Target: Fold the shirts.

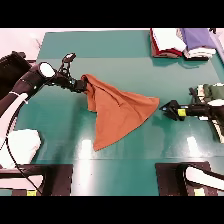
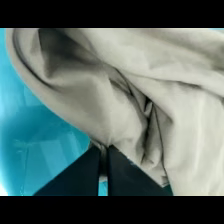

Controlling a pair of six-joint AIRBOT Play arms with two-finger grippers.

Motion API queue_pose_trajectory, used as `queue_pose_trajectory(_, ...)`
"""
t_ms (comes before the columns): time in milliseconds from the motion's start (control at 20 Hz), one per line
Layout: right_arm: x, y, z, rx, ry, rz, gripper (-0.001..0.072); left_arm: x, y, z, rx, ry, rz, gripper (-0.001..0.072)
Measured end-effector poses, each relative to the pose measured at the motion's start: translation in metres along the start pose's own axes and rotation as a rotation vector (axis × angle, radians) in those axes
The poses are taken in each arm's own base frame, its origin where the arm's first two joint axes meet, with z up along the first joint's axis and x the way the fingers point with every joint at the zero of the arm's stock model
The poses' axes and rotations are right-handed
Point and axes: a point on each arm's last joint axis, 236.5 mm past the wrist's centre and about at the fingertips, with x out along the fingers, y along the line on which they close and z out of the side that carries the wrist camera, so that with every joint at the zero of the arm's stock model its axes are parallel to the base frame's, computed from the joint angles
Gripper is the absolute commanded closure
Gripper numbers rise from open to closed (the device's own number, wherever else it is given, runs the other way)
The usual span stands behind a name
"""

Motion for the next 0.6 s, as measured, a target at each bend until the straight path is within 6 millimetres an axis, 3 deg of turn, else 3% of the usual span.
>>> queue_pose_trajectory(50, 0.01, 0.006, 0.004, -0.024, 0.005, -0.003, 0.0274, 0.0, 0.0, 0.0, 0.001, 0.001, 0.001, 0.0678)
queue_pose_trajectory(200, 0.034, 0.025, 0.018, -0.085, 0.009, -0.005, 0.0289, 0.0, 0.001, -0.003, 0.005, 0.012, 0.005, 0.0678)
queue_pose_trajectory(350, 0.049, 0.038, 0.033, -0.131, 0.002, -0.009, 0.0634, 0.0, 0.002, -0.006, 0.011, 0.024, 0.01, 0.0679)
queue_pose_trajectory(400, 0.051, 0.043, 0.038, -0.143, -0.001, -0.005, 0.0698, 0.0, 0.003, -0.007, 0.015, 0.03, 0.014, 0.0678)
queue_pose_trajectory(600, 0.041, 0.071, 0.053, -0.222, -0.037, 0.026, 0.0698, -0.006, 0.009, -0.011, 0.036, 0.048, 0.038, 0.0679)
